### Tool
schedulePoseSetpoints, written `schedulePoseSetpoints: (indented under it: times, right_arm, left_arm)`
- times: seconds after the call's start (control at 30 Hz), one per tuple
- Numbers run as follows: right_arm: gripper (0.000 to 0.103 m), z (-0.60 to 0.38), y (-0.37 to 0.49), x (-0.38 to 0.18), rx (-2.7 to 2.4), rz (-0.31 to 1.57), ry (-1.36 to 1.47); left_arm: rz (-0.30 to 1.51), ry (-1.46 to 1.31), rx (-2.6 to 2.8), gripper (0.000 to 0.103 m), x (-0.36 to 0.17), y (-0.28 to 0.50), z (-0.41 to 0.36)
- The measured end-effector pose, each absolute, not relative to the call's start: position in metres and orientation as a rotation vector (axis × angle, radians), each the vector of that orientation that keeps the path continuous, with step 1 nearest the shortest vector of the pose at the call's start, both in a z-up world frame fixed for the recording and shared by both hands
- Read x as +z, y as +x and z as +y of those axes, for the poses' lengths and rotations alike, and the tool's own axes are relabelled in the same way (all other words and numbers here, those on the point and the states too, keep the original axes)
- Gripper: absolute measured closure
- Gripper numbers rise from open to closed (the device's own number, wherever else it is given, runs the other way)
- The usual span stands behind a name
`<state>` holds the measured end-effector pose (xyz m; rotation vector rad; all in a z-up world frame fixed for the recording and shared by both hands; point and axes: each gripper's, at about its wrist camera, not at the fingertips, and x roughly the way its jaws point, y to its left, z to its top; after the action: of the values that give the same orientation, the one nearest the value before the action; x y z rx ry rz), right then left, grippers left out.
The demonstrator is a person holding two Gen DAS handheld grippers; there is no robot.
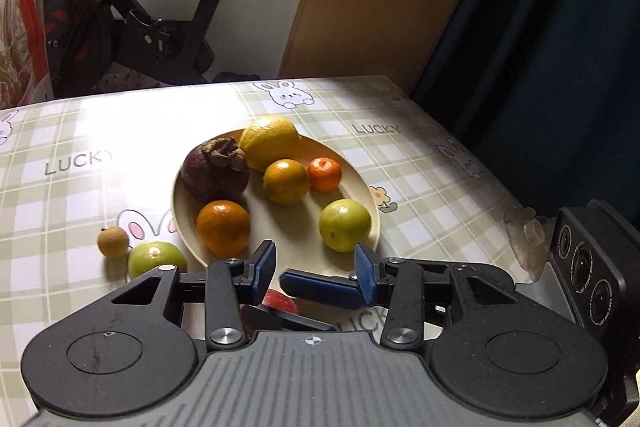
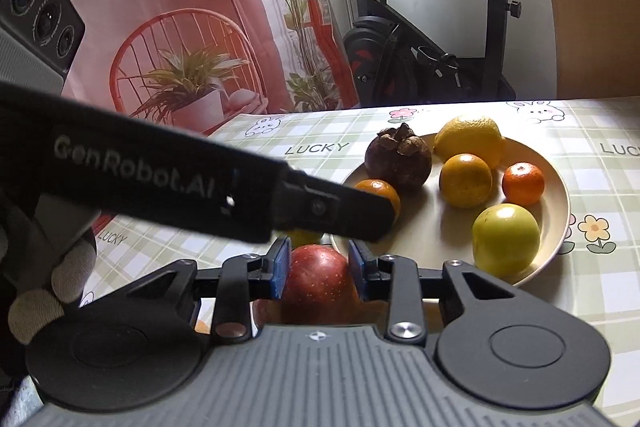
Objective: Organize fruits
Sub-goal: 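Carry the red apple onto the plate with both grippers and open them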
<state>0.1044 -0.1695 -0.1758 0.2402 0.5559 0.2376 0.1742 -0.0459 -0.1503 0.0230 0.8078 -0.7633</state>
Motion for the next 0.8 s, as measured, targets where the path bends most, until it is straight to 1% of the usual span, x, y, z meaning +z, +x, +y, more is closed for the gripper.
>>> schedulePoseSetpoints:
  times: [0.17,0.23,0.27,0.3,0.37,0.47,0.6,0.8]
  right_arm:
    - [0.065,-0.170,0.100,-0.178,0.239,0.550,0.234]
    - [0.062,-0.173,0.097,-0.179,0.234,0.552,0.241]
    - [0.058,-0.174,0.095,-0.179,0.232,0.553,0.246]
    - [0.055,-0.175,0.094,-0.180,0.229,0.556,0.247]
    - [0.048,-0.177,0.092,-0.181,0.232,0.562,0.253]
    - [0.041,-0.179,0.089,-0.183,0.253,0.575,0.262]
    - [0.039,-0.173,0.084,-0.185,0.286,0.587,0.243]
    - [0.038,-0.158,0.081,-0.189,0.338,0.618,0.208]
  left_arm:
    - [0.829,-0.032,-0.682,0.056,-0.150,0.187,-0.014]
    - [0.846,-0.049,-0.674,0.054,-0.154,0.187,-0.006]
    - [0.854,-0.053,-0.677,0.053,-0.156,0.187,-0.004]
    - [0.861,-0.055,-0.680,0.050,-0.159,0.186,-0.003]
    - [0.879,-0.058,-0.691,0.049,-0.165,0.186,-0.002]
    - [0.903,-0.080,-0.712,0.049,-0.174,0.184,-0.003]
    - [0.929,-0.090,-0.739,0.044,-0.183,0.179,-0.008]
    - [0.958,-0.012,-0.741,0.042,-0.193,0.169,-0.015]
